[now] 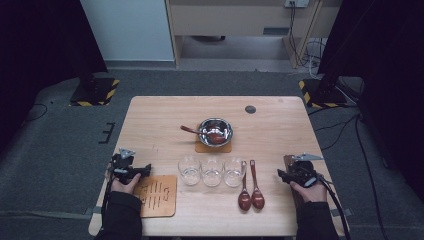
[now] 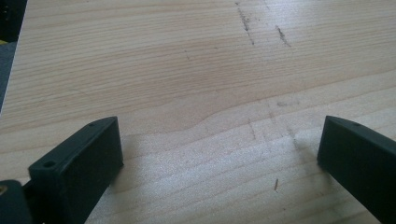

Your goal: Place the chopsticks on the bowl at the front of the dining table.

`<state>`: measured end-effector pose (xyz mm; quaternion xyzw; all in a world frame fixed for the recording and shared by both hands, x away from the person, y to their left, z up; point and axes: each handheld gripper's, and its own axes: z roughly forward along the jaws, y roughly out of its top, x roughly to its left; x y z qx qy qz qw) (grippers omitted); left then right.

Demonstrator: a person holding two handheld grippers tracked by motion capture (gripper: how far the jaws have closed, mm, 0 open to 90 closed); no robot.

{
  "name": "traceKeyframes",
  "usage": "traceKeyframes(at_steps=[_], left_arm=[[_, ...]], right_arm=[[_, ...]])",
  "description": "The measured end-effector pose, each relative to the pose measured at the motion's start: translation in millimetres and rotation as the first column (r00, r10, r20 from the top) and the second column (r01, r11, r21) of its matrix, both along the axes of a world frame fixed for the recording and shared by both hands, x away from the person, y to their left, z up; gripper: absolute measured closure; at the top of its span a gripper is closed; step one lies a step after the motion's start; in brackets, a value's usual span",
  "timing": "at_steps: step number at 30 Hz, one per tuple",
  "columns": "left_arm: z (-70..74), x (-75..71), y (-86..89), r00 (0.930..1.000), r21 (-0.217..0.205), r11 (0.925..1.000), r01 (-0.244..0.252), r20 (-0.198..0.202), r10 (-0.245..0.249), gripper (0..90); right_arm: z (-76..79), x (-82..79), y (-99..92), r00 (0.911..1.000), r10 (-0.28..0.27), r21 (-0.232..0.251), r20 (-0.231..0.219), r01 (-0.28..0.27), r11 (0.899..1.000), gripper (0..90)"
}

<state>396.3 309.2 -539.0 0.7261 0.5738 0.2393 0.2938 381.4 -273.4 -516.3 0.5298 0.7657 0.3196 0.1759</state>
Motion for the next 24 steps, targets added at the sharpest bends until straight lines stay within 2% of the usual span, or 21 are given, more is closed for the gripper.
traceKeyframes(at_steps=[13,24], left_arm=[[0.1,0.0,0.0,1.0,0.0,1.0,0.0,-0.001,0.0,0.0],[0.1,0.0,0.0,1.0,0.0,1.0,0.0,-0.001,0.0,0.0]], right_arm=[[-3.4,0.7,0.0,0.9998,0.006,-0.012,-0.021,-0.006,1.0,47.7],[-2.7,0.0,2.4,0.9995,0.023,-0.003,-0.022,-0.023,1.0,47.4]])
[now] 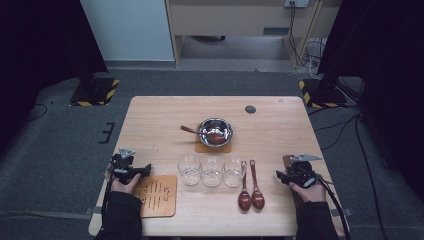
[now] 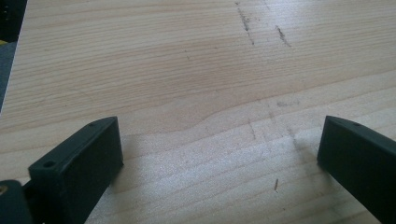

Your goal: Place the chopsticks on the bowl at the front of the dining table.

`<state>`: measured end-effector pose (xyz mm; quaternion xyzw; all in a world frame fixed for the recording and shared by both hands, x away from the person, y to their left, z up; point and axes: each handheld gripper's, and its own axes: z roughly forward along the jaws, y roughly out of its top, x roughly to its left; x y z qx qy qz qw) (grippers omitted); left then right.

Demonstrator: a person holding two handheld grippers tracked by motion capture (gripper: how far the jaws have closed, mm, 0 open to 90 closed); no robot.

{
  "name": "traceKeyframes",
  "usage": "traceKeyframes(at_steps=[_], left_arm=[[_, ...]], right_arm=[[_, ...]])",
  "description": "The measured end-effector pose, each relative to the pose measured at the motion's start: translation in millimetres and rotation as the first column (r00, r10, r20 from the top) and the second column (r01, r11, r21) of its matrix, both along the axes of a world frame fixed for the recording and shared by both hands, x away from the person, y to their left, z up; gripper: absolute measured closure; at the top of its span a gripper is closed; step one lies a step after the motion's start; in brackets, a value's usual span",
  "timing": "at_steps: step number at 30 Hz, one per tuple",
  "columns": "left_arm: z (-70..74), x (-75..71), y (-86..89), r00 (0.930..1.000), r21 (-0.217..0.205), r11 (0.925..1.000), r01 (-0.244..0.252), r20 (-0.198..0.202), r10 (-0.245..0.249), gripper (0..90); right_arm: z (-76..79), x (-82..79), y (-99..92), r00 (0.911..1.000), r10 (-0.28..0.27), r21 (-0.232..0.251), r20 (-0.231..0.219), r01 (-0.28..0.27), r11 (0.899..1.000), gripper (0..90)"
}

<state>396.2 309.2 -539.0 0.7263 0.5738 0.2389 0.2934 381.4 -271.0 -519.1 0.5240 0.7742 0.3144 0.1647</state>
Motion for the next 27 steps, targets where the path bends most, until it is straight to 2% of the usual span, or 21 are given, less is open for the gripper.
traceKeyframes(at_steps=[9,21,27], left_arm=[[0.0,0.0,0.0,1.0,0.0,1.0,0.0,0.0,0.0,0.0],[-0.1,0.0,0.0,1.0,0.0,1.0,0.0,0.001,0.0,0.0],[0.0,0.0,0.0,1.0,0.0,1.0,0.0,0.0,0.0,0.0]], right_arm=[[-0.5,0.0,-2.1,1.0,-0.008,-0.011,-0.001,0.008,1.0,47.0],[0.9,-0.6,2.2,0.9999,0.015,0.008,0.001,-0.015,1.0,47.6],[-0.2,-0.3,-0.5,1.0,0.003,-0.008,-0.002,-0.003,1.0,47.6]])
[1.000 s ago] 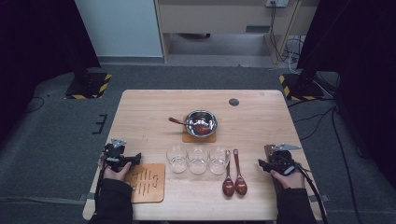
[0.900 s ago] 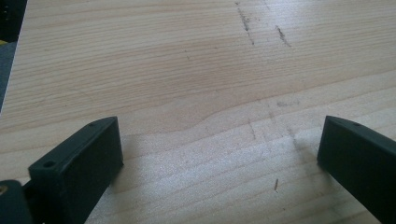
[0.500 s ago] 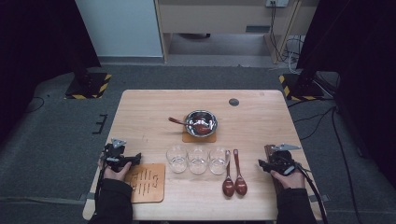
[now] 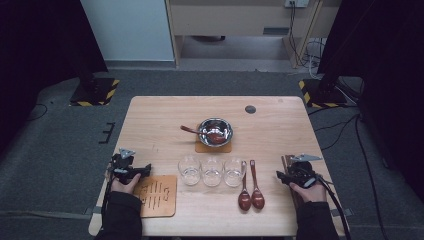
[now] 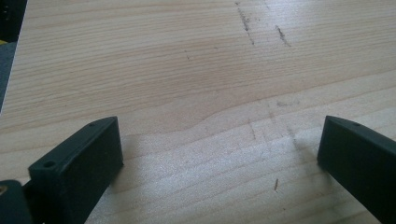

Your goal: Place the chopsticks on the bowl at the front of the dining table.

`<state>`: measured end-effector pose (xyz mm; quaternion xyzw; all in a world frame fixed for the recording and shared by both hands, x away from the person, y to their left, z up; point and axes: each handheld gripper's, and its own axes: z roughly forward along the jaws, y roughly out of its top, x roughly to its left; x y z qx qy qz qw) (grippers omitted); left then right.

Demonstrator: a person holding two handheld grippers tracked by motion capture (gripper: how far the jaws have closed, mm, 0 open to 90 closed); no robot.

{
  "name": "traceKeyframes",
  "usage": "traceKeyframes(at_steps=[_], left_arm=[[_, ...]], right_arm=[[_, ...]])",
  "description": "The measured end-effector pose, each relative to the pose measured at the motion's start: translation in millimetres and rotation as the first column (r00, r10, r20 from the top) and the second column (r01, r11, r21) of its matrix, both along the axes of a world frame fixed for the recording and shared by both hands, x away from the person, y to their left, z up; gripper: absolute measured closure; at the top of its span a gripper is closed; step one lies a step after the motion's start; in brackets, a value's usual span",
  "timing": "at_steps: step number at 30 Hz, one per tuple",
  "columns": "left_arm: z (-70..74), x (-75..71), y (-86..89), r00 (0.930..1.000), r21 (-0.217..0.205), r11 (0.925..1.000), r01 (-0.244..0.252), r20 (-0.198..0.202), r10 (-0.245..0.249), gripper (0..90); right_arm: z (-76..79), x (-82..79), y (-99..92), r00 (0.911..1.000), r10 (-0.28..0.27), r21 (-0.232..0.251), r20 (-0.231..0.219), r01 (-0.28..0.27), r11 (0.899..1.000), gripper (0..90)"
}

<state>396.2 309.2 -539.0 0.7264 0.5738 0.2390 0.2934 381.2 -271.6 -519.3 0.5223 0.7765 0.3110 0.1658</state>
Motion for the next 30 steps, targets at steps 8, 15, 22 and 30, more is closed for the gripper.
traceKeyframes(at_steps=[8,15,22,30], left_arm=[[0.0,0.0,0.0,1.0,0.0,1.0,0.0,0.0,0.0,0.0],[0.0,0.0,0.0,1.0,0.0,1.0,0.0,0.0,0.0,0.0],[0.0,0.0,0.0,1.0,0.0,1.0,0.0,0.0,0.0,0.0],[0.0,0.0,0.0,1.0,0.0,1.0,0.0,0.0,0.0,0.0]], right_arm=[[-2.3,0.1,4.5,0.9998,0.016,-0.005,-0.01,-0.016,1.0,48.5],[-3.6,0.0,9.3,0.9995,0.031,-0.009,-0.009,-0.031,0.999,51.7],[-3.9,-0.4,16.6,0.999,0.044,-0.02,0.007,-0.044,0.999,56.8],[1.1,-5.7,17.7,0.9967,0.044,-0.028,0.069,-0.042,0.999,61.8]])
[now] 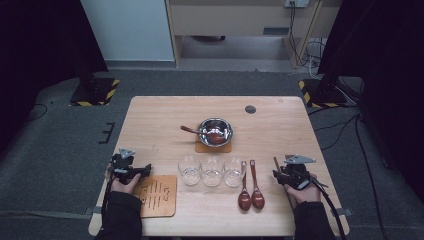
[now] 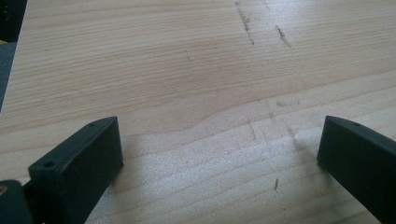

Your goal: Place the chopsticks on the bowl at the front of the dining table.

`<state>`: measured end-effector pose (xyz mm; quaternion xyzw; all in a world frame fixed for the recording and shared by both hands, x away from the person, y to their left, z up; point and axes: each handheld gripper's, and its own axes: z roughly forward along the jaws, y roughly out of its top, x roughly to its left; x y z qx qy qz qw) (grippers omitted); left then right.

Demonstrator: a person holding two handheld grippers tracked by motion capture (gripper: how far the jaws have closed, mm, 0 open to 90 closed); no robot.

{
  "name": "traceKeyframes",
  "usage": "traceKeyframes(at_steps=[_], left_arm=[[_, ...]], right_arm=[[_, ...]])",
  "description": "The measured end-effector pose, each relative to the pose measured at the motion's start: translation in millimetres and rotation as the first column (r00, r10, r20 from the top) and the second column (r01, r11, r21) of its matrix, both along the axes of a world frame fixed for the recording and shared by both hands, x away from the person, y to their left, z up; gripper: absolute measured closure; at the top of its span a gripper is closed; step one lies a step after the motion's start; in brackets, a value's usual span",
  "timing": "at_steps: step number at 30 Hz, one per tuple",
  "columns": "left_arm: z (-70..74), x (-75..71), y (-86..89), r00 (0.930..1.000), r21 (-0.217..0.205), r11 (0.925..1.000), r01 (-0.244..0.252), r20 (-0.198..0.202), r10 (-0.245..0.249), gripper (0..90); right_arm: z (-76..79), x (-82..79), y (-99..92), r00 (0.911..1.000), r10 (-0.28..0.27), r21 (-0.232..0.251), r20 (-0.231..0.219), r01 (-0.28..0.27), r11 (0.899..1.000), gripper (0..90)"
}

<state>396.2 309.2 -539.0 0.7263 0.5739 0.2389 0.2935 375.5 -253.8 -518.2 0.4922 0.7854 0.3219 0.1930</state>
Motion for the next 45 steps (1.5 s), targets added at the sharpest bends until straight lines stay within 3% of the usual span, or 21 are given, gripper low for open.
traceKeyframes(at_steps=[6,19,33,45], left_arm=[[0.0,0.0,0.0,1.0,0.0,1.0,0.0,0.0,0.0,0.0],[0.0,0.0,0.0,1.0,0.0,1.0,0.0,0.0,0.0,0.0],[0.0,0.0,0.0,1.0,0.0,1.0,0.0,0.0,0.0,0.0],[0.0,0.0,0.0,1.0,0.0,1.0,0.0,0.0,0.0,0.0]], right_arm=[[0.9,-9.9,-3.6,0.9989,-0.006,-0.021,0.047,0.007,1.0,66.5],[-4.7,-23.1,-7.9,0.9997,0.002,-0.027,0.022,-0.002,1.0,72.5],[-9.7,-20.8,-5.8,1.0,-0.001,-0.042,-0.001,0.001,0.999,79.0],[-10.0,-18.6,-1.0,1.0,-0.004,-0.041,0.006,0.005,0.999,82.9]])
